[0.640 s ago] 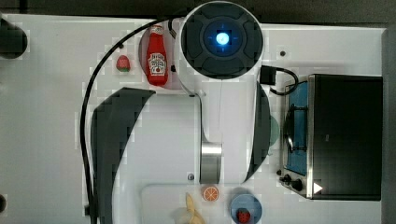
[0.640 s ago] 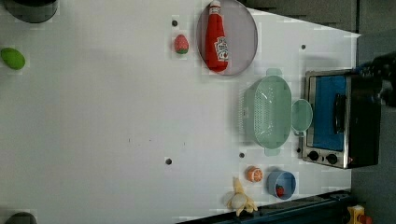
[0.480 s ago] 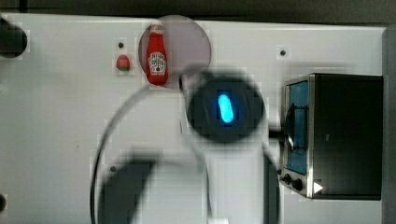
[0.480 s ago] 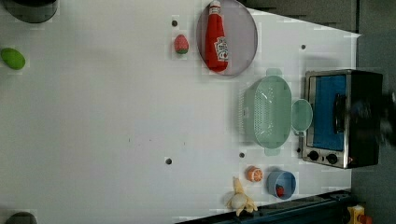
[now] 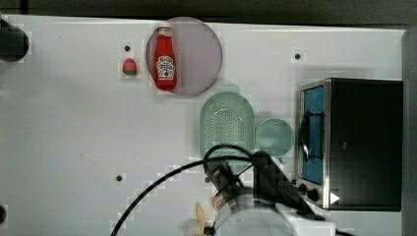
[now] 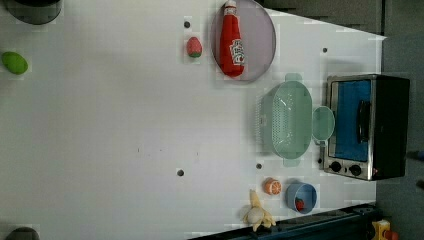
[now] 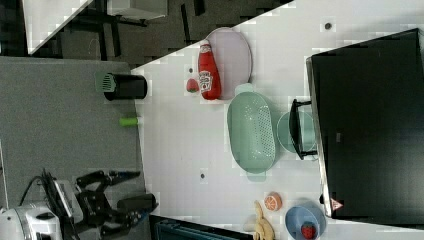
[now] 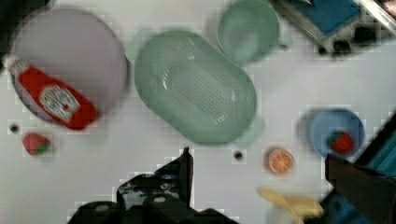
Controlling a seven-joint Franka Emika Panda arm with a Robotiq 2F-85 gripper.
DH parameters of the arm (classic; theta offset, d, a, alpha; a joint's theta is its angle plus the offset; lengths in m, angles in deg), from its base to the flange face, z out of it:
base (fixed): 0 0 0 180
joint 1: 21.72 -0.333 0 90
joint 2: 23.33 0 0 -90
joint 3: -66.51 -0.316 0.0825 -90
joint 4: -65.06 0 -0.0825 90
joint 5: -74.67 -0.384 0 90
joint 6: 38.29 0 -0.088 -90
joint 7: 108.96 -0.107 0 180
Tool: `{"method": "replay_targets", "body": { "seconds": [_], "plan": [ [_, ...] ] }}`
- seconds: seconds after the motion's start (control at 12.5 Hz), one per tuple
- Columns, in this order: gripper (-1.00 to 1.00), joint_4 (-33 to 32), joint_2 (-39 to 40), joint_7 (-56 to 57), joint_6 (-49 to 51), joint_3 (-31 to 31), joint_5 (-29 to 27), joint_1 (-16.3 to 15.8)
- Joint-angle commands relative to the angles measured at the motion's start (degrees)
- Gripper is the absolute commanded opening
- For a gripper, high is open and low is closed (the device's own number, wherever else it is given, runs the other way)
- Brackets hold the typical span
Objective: Drag strainer right to left.
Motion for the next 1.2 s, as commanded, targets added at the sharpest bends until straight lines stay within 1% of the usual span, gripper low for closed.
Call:
{"method": "replay_targets", "body": {
  "seconds": [0.08, 0.24, 0.4, 0.48, 0.64, 0.96, 1.2],
  "plan": [
    [1.0, -8.4, 8.5, -4.1, -7.6, 0.2, -0.5, 0.4],
    [1.0, -13.2, 11.9, -6.9, -16.8, 0.2, -0.5, 0.4],
    [1.0, -17.3, 16.5, -14.8, -25.9, -0.2, -0.5, 0.4],
    [1.0, -18.3, 19.4, -19.7, -29.8, -0.6, -0.5, 0.3],
    [1.0, -17.3, 26.3, -26.5, -36.0, -1.9, -0.5, 0.2],
    [1.0, -15.9, 39.1, -35.1, -48.3, -3.6, -0.5, 0.1],
    [1.0, -15.9, 46.7, -38.5, -58.0, -3.7, -0.5, -0.5]
  ]
}}
